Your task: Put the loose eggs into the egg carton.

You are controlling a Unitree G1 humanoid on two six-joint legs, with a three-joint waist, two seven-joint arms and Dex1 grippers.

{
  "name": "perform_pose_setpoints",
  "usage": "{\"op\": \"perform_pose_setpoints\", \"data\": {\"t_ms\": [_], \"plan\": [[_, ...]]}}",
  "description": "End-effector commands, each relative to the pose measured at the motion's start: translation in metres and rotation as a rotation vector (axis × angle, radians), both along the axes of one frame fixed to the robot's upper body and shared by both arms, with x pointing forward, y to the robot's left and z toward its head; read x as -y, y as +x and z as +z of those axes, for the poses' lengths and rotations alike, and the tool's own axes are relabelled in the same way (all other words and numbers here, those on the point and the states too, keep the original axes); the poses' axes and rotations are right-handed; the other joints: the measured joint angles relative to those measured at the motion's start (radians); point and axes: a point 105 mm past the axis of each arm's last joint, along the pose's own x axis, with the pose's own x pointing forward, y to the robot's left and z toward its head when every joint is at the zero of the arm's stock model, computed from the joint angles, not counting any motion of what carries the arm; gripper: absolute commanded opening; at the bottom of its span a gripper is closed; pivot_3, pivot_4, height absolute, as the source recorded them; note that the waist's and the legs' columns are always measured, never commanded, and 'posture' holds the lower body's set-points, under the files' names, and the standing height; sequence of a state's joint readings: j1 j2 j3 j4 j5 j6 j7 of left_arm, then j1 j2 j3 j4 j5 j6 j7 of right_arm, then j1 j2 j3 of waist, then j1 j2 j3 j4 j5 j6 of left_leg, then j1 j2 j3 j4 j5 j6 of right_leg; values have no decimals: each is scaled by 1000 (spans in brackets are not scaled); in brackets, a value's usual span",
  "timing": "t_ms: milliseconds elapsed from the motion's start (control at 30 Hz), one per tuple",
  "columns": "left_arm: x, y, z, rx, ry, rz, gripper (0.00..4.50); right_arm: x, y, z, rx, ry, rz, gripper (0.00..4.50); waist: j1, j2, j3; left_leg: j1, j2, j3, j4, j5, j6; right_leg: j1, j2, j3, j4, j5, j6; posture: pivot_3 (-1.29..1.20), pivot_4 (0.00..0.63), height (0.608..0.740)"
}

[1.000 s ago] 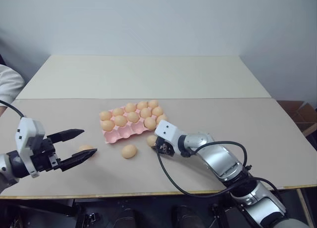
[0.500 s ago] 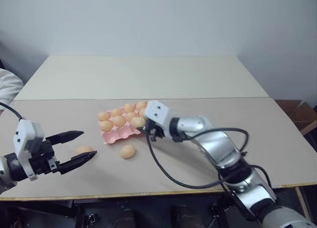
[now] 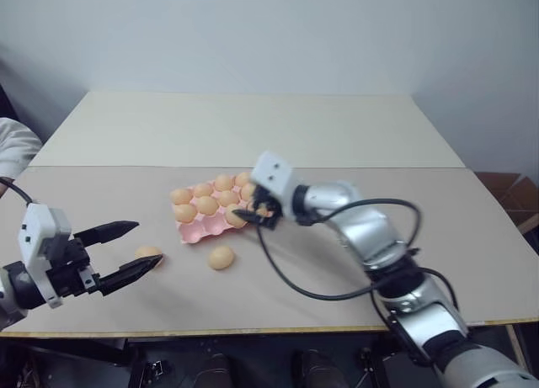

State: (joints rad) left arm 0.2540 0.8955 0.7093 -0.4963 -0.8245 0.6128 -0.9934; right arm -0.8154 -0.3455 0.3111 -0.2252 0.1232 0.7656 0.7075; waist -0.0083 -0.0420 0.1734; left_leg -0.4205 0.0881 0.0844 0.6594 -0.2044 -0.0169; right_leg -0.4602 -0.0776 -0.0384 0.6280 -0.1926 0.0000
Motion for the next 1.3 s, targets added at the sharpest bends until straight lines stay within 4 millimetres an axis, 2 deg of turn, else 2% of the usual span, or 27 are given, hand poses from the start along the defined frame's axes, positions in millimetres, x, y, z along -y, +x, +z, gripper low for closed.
{"op": "perform_pose_setpoints", "data": {"t_ms": [33, 133, 200, 300, 367, 433, 467, 700, 1000, 1067, 1200, 1267, 1300], "plan": [[-4, -2, 5, 35, 9, 1, 4500, 38, -15, 24, 46, 69, 32, 4476, 2, 0, 0, 0, 0, 0, 0, 0, 0, 0, 0, 0, -1, 0, 0, 0, 150, 740], [-15, -5, 3, 26, 12, 34, 4500, 83, -30, 25, 37, 44, 66, 4476, 2, 0, 0, 1, 0, 1, 0, 0, 0, 1, 0, 0, -1, -2, -3, 0, 150, 740], [-23, -7, -3, 8, 38, 55, 4500, 110, -48, 21, 10, 15, 141, 4476, 4, 0, 0, 1, 0, 0, 0, 0, 0, 1, 0, 0, -1, -2, -3, 0, 150, 740], [-28, -9, -8, 1, 43, 79, 4500, 135, -69, 8, -58, -30, 210, 4476, 1, 0, 0, 2, 0, 0, -1, 0, 0, 1, 0, 1, -1, -3, -4, 0, 150, 740], [-28, -10, -9, 0, 41, 81, 4500, 143, -78, 0, -91, -59, 234, 4476, -2, 0, 0, 4, 0, 0, -1, 0, 0, 2, 0, 1, -1, -3, -4, 0, 150, 740], [-27, -10, -10, 4, 35, 82, 4500, 145, -81, -6, -100, -74, 234, 4476, -6, 0, 0, 6, 0, 0, -1, -1, -1, 3, 0, 1, -1, -3, -4, 0, 150, 740], [-26, -10, -9, 5, 28, 79, 4500, 144, -81, -6, -96, -68, 228, 4476, -6, 0, 0, 6, 0, 1, 0, -5, -7, 3, 0, 2, -1, -3, -4, 0, 150, 740], [-22, -8, -8, 4, 22, 61, 4500, 141, -77, -5, -78, -59, 213, 4476, -3, 0, 0, 6, 0, 1, 0, -5, -8, 3, 0, 2, 0, -3, -4, 0, 150, 740], [-7, -2, -6, 5, 15, 10, 4500, 137, -75, -5, -69, -56, 215, 4476, 0, 0, 0, 5, -1, 0, 0, -4, -6, 3, 0, 3, -1, -3, -4, 0, 150, 740], [3, 1, -7, -9, 23, -29, 4500, 137, -75, -4, -66, -55, 215, 4476, 0, 0, 0, 5, -1, 1, 0, -5, -7, 3, 0, 3, 0, -3, -4, 0, 150, 740], [41, 16, -21, -15, 50, -126, 4500, 135, -74, -4, -59, -53, 218, 4476, 11, 0, 0, 6, -1, 0, 0, -4, -7, 4, 0, 3, 1, -3, -4, 0, 150, 740], [55, 23, -21, 3, 14, -149, 4500, 133, -74, -4, -54, -51, 220, 4476, 16, 0, 0, 6, -2, 0, 0, -4, -6, 4, 0, 4, 1, -3, -4, 0, 150, 740], [58, 26, -21, 14, -1, -150, 4500, 132, -75, -3, -52, -51, 222, 4476, 18, 0, 0, 6, -2, 1, 0, -1, -1, 4, 0, 4, 1, -3, -3, 0, 150, 740]]}}
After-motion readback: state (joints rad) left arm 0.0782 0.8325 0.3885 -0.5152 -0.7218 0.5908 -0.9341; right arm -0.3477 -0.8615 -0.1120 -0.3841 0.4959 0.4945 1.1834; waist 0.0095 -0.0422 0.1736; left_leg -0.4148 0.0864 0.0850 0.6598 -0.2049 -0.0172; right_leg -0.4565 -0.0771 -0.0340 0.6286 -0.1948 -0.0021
